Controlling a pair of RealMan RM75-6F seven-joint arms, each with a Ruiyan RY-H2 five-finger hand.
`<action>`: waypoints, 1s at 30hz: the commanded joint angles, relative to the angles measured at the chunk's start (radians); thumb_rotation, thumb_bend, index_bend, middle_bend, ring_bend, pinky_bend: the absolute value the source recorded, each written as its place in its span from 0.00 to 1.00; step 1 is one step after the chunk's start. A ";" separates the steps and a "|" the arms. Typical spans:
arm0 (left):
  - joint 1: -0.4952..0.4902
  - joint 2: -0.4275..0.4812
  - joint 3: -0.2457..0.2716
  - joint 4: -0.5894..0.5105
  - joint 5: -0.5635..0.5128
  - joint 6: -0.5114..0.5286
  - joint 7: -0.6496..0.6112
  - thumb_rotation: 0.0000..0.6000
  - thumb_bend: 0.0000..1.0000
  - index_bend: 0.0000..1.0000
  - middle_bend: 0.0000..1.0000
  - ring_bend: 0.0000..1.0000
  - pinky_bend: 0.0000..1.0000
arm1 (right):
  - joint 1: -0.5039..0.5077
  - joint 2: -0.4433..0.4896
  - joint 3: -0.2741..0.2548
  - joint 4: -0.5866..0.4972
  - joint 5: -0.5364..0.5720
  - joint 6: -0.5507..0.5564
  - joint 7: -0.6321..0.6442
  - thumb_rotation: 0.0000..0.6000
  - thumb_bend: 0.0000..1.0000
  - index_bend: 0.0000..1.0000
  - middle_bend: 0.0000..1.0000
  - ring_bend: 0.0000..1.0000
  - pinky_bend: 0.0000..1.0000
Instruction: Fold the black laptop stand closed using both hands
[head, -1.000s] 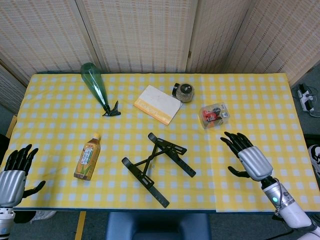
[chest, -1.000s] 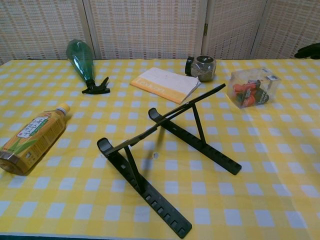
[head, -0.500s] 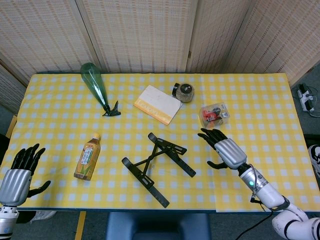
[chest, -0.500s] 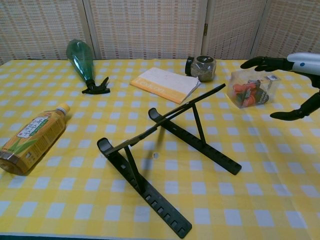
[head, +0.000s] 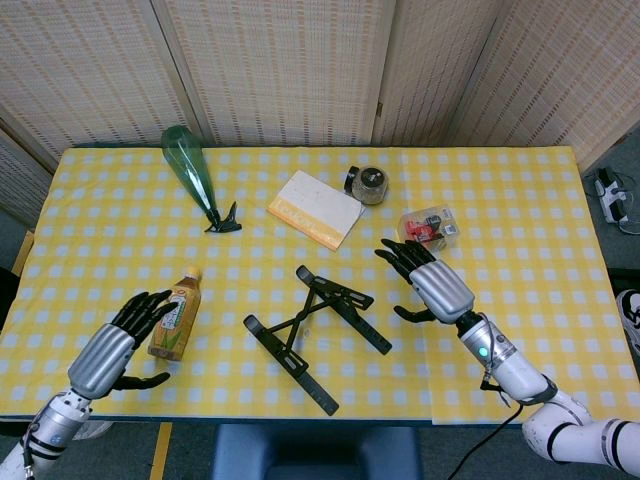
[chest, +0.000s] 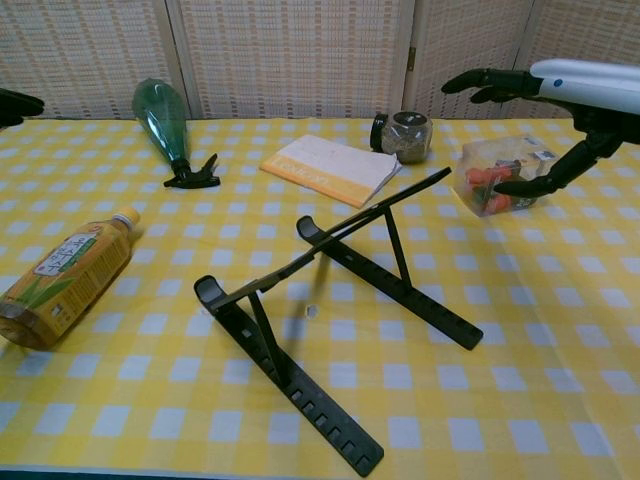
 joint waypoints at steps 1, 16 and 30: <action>-0.073 -0.052 0.004 -0.007 0.051 -0.055 -0.031 1.00 0.15 0.00 0.01 0.03 0.00 | 0.000 0.013 -0.001 -0.018 0.016 0.002 -0.013 1.00 0.32 0.00 0.01 0.07 0.02; -0.179 -0.273 -0.041 -0.030 -0.042 -0.167 0.079 1.00 0.15 0.00 0.01 0.02 0.00 | 0.056 0.049 -0.019 -0.067 0.029 -0.046 -0.279 1.00 0.32 0.00 0.01 0.07 0.02; -0.224 -0.425 -0.069 -0.008 -0.142 -0.207 0.133 1.00 0.15 0.00 0.01 0.02 0.00 | 0.108 -0.023 -0.006 -0.026 0.116 -0.091 -0.324 1.00 0.32 0.00 0.00 0.07 0.02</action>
